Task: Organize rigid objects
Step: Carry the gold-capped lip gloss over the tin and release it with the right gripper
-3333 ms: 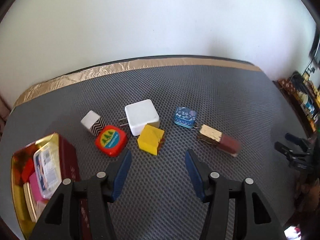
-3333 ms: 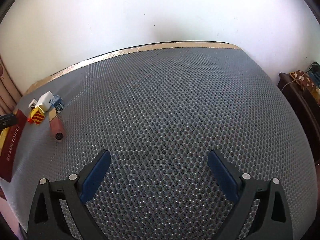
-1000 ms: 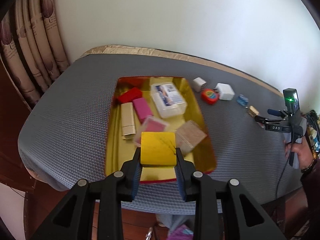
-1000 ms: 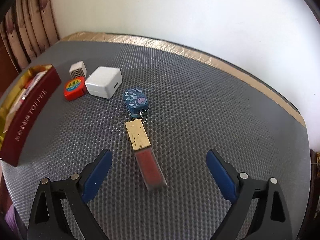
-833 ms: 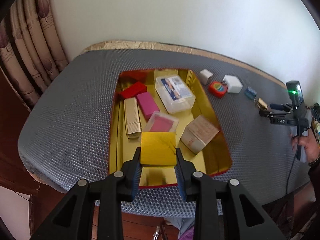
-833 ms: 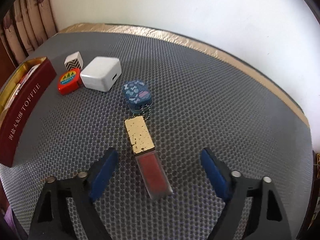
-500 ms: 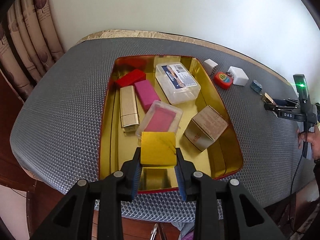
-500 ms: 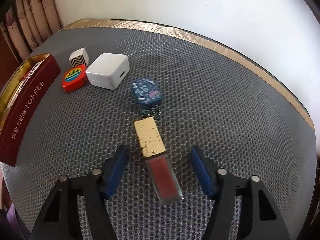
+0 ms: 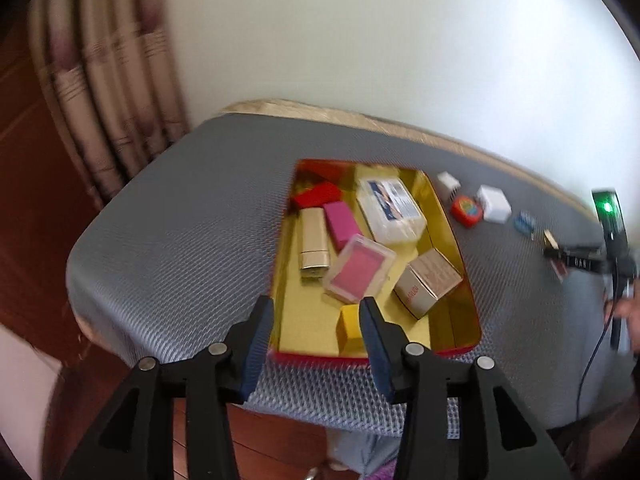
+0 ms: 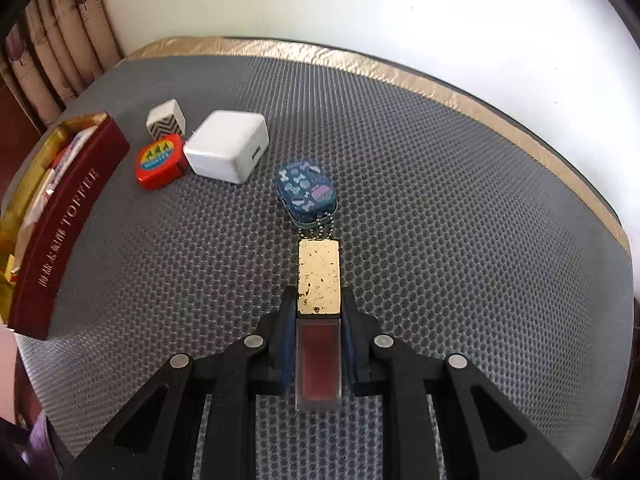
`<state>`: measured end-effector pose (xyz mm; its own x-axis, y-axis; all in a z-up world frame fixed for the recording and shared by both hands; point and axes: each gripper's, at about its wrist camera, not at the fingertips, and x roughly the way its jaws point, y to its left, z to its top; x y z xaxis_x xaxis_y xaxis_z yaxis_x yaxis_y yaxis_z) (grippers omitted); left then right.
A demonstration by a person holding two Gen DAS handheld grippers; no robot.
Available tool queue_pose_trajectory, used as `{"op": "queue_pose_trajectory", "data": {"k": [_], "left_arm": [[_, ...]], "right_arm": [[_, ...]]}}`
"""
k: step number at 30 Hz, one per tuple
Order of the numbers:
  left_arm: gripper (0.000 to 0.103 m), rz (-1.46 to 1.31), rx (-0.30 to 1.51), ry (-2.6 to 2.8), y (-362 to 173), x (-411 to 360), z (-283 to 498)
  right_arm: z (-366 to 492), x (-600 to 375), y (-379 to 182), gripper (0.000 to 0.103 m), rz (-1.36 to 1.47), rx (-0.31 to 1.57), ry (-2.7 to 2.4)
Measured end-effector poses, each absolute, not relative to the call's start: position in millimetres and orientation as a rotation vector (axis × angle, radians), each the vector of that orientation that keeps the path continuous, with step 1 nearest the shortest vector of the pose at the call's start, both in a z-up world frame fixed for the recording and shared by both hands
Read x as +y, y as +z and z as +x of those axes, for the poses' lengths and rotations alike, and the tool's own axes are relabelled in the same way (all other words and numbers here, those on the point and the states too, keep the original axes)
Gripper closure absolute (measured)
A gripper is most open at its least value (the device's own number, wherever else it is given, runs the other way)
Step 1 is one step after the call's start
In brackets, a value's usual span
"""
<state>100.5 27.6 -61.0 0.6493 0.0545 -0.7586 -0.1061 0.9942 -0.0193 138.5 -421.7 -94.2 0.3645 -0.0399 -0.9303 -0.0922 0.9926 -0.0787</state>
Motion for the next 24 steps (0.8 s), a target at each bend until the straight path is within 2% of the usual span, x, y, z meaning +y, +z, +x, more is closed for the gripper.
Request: {"op": "queue_pose_trajectory", "data": {"k": [5, 14, 18, 24], "left_arm": [[0.046, -0.051, 0.742, 0.218, -56.3, 29.6, 62.7], [0.046, -0.009, 0.675, 0.274, -53.9, 36.3, 45.3], [0.046, -0.047, 0.668, 0.286, -54.3, 48.3, 43.3], [0.046, -0.101, 0.687, 0.261, -57.2, 60.2, 44.5]], "right_arm": [[128.1, -403.8, -57.7, 0.085, -0.048, 1.147, 0.098], [129.5, -279.6, -4.6, 0.085, 0.067, 1.083, 0.392], [132.7, -215.7, -16.5, 0.085, 0.168, 1.117, 0.519], [145.2, -146.5, -66.3, 0.085, 0.262, 1.216, 0.583]]}}
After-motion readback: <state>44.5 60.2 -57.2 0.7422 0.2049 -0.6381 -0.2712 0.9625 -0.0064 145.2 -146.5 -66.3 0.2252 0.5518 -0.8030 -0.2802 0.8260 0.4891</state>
